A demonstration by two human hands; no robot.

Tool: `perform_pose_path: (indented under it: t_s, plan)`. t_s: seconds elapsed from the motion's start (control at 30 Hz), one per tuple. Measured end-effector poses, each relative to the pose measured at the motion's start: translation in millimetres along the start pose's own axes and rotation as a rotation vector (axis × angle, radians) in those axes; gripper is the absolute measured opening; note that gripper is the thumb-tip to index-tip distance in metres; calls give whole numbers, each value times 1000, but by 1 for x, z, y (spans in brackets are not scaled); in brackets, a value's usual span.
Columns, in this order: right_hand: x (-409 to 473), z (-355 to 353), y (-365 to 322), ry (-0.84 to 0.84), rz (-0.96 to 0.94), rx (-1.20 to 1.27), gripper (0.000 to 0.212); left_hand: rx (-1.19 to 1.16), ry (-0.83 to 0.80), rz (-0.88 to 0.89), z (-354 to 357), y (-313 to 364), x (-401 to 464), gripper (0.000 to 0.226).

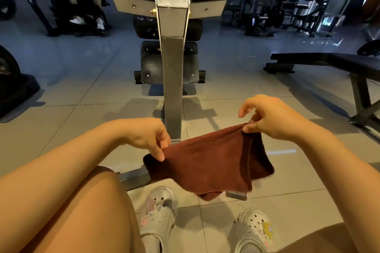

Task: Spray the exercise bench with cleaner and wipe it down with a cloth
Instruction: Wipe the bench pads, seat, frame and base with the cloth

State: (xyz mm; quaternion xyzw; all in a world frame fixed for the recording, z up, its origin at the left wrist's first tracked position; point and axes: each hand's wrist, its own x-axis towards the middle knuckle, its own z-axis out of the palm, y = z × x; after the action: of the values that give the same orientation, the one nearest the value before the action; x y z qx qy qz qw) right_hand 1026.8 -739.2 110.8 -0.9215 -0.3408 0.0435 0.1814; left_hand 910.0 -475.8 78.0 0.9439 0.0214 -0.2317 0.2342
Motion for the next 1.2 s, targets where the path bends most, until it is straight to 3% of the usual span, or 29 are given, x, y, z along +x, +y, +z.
perform_pose_path:
  t_s: [0.1, 0.17, 0.3, 0.37, 0.53, 0.63, 0.73, 0.83, 0.9, 1.03, 1.2]
  plan:
    - [2, -2, -1, 124, -32, -136, 10, 25, 92, 3, 0, 1, -3, 13]
    - [3, -2, -2, 169, -33, -236, 6, -80, 214, -13, -3, 0, -6, 11]
    - [8, 1, -5, 213, -17, -415, 18, -269, 421, -31, -7, -3, -13, 10]
    - [9, 2, -9, 215, -21, -275, 14, -176, 537, -65, -7, -3, -12, 10]
    - [5, -1, -31, 127, 30, 397, 14, 56, 705, -173, -6, 1, -7, 12]
    - [5, 3, -49, 121, 62, 656, 15, 119, 771, 9, 8, 32, 1, 29]
    - [8, 11, -64, 66, 102, 768, 16, -180, 736, 155, 20, 69, 4, 27]
    - [11, 12, -70, 95, 107, 858, 12, -727, 551, 154, 16, 80, 3, 10]
    - [11, 8, -74, 93, 44, 872, 7, -956, 488, 170, 10, 80, -2, 6]
    - [10, 1, -77, 78, -55, 897, 29, -1017, 483, 284, 1, 74, -6, 14]
    - [12, 2, -78, 40, -77, 883, 34, -857, 535, 266, 2, 68, -7, 16]
